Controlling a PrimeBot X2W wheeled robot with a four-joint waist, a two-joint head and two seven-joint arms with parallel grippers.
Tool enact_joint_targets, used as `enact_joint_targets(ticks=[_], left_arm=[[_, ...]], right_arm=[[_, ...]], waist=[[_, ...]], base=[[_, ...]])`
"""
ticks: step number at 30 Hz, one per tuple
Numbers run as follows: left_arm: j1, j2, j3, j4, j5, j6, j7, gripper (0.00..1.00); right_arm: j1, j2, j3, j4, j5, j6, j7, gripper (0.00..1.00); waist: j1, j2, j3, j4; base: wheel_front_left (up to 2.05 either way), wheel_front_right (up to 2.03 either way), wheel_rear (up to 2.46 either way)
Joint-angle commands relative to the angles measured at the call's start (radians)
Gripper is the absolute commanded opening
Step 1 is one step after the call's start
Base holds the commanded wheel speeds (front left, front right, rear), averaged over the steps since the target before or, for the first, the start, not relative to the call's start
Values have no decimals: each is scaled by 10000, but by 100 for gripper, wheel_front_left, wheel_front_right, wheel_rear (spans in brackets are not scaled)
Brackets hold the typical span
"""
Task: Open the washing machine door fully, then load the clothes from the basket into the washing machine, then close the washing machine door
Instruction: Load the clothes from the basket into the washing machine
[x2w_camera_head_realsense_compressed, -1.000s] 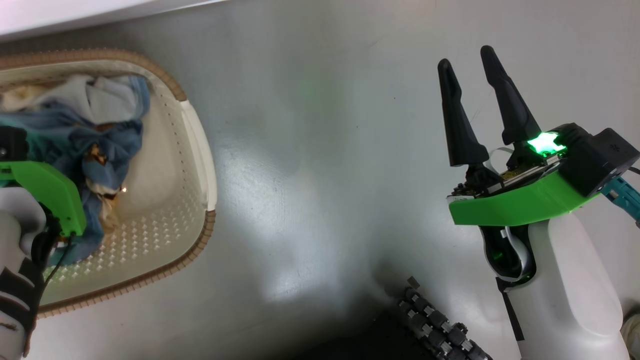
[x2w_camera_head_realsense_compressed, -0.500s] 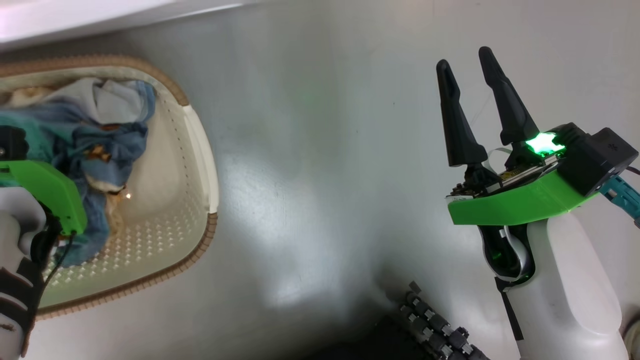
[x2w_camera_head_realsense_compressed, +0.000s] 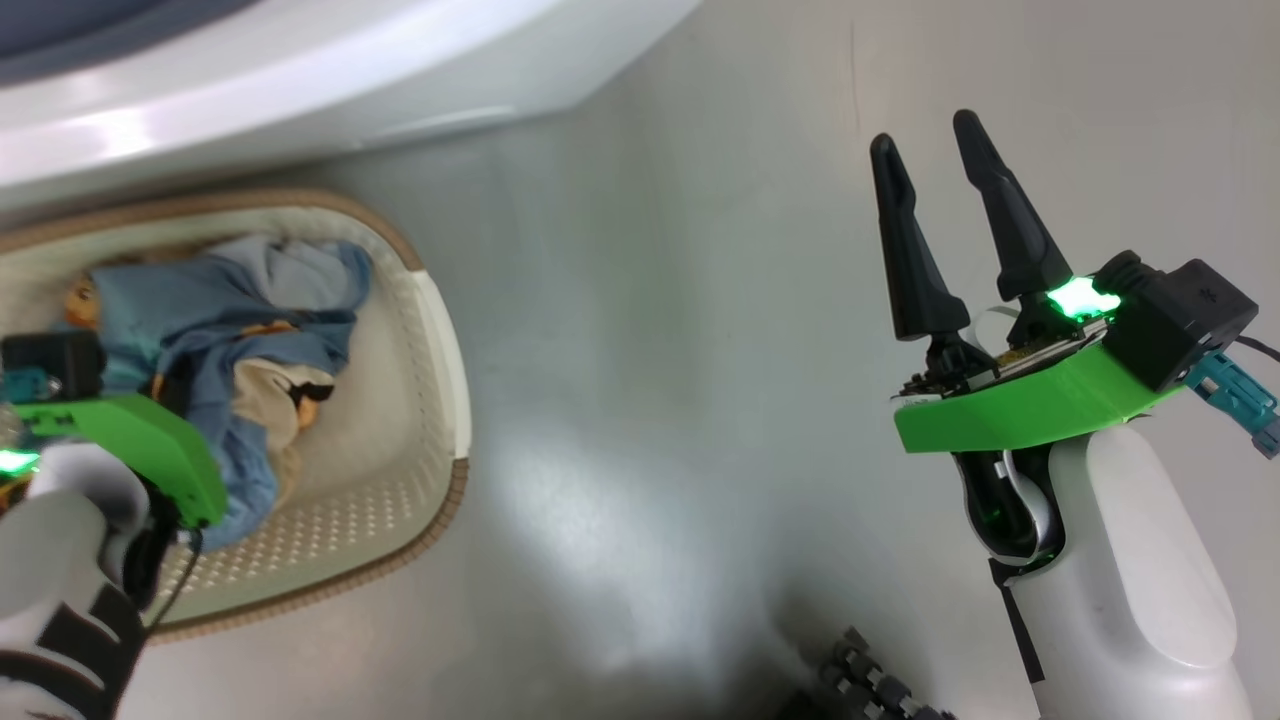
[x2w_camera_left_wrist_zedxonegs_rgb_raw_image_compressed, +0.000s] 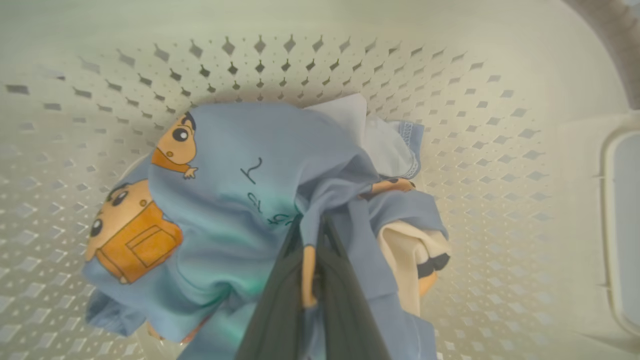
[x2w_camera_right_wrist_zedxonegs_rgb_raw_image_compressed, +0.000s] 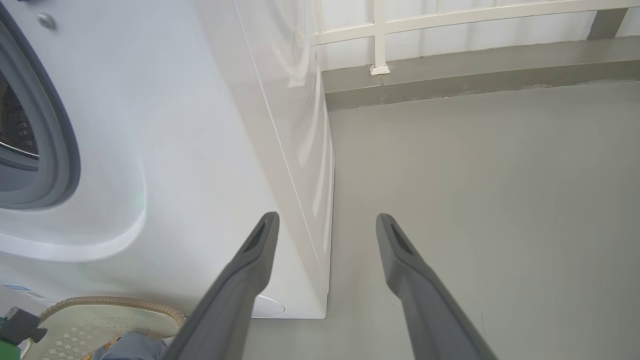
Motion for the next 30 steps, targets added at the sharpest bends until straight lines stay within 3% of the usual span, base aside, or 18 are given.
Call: enact_joint_targets(ticks=[1,16,30], left_arm=[[348,278,109,-155,-128,-15,-197,0],[1724,147,-89,-1402,-665,-15,-908,0],[3978,-121,2224,-4525,952,389,-916,0]], right_arm=[[346,26,80,-142,-91,16,-48,100],[1161,-14,-101,485,-406,16,-48,100],[2056,-549,-88,839,-281,16,-48,100]], waist=[[0,0,-770,357],[0,0,-3434,1172],[0,0,-5524,1790]], base=[[0,0,0],[0,0,0],[0,0,0]])
